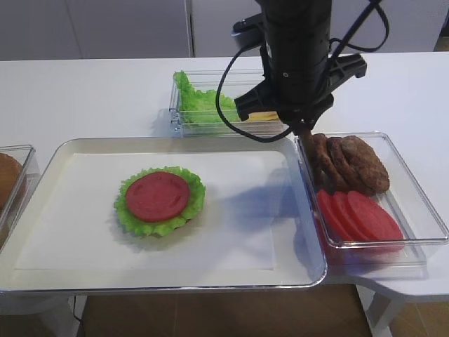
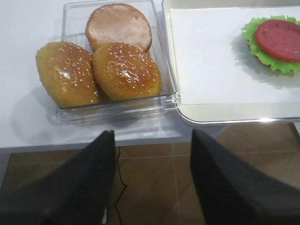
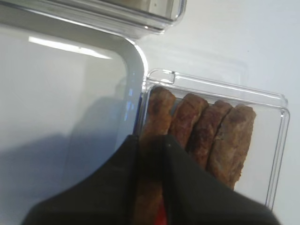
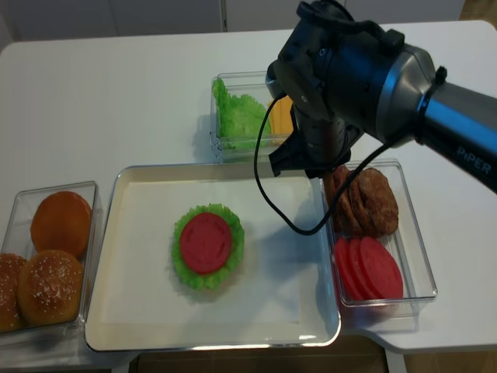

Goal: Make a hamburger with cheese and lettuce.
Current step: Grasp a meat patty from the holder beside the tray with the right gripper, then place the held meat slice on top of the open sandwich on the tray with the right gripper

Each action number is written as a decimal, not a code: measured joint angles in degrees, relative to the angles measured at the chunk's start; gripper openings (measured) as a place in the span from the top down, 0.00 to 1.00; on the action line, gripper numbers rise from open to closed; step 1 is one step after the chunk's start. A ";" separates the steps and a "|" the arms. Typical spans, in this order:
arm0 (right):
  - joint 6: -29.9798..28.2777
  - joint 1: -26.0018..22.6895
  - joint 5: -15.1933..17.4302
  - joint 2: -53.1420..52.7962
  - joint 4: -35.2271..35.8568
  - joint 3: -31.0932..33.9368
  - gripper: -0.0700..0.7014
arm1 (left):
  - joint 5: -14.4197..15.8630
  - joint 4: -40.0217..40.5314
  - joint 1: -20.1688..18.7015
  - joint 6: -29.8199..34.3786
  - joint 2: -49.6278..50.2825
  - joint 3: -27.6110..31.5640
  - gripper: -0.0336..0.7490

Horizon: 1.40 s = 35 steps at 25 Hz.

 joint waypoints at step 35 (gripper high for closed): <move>1.60 11.14 1.01 -10.37 0.42 -0.35 0.78 | 0.00 0.00 0.00 0.00 0.00 0.00 0.47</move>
